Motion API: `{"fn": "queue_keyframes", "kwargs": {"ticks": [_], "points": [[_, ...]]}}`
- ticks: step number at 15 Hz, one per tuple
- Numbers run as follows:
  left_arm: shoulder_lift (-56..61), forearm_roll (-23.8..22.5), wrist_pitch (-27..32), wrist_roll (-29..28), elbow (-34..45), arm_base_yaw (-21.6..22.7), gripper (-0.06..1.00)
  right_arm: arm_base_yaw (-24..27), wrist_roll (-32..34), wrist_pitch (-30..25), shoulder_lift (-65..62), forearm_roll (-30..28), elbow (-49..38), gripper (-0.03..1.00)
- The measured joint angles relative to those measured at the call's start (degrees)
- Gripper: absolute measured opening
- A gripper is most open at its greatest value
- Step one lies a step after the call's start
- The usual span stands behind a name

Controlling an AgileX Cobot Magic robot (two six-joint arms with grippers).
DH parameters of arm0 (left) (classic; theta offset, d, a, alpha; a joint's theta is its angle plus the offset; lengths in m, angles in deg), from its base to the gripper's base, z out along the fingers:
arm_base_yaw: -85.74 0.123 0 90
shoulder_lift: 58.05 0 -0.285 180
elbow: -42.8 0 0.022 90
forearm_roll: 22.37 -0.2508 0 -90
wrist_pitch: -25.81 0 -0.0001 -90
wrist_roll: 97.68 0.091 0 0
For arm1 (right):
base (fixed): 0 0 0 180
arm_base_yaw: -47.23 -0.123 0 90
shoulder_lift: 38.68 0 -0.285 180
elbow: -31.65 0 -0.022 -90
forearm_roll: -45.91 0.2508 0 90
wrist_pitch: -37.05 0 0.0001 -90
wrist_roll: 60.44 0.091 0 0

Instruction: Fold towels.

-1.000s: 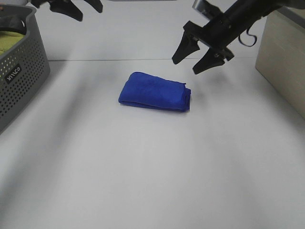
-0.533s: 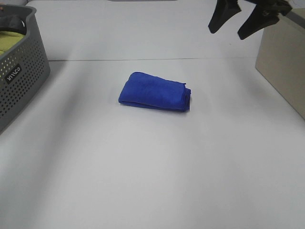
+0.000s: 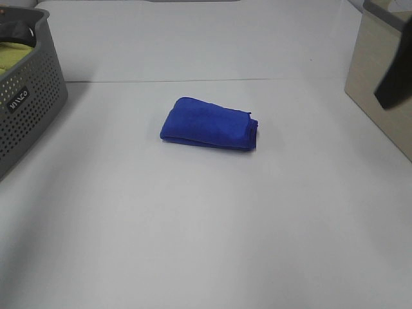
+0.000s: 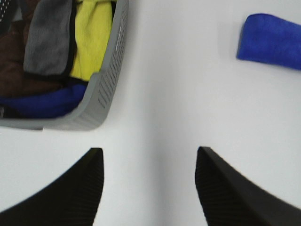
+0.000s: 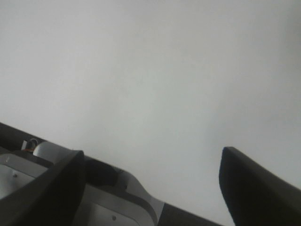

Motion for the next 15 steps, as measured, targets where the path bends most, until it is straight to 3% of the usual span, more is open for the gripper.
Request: {"fn": "queue_keyframes", "kwargs": {"ticks": [1, 2, 6, 9, 13, 15], "points": [[12.66, 0.00, 0.06, 1.55, 10.94, 0.00, 0.56, 0.00, 0.00, 0.00, -9.63, -0.92, -11.40, 0.76], [19.25, 0.00, 0.06, 2.58, 15.81, 0.00, 0.56, 0.00, 0.00, -0.06, -14.32, -1.20, -17.19, 0.76], [38.39, 0.46, 0.17, 4.58, 27.90, 0.00, 0.56, 0.00, -1.26, 0.52, -31.05, -3.04, -32.03, 0.76], [48.82, 3.67, 0.11, 7.39, 36.15, 0.00, 0.56, 0.00, -2.12, 2.81, -44.29, -5.56, -36.67, 0.76], [50.76, 10.77, -6.02, 12.61, 38.79, 0.00, 0.56, 0.00, -2.12, 5.39, -52.94, -7.68, -38.04, 0.76], [50.71, 11.86, -6.76, 13.35, 39.19, 0.00, 0.56, 0.00, -2.12, 5.84, -53.06, -7.68, -38.04, 0.76]]}}
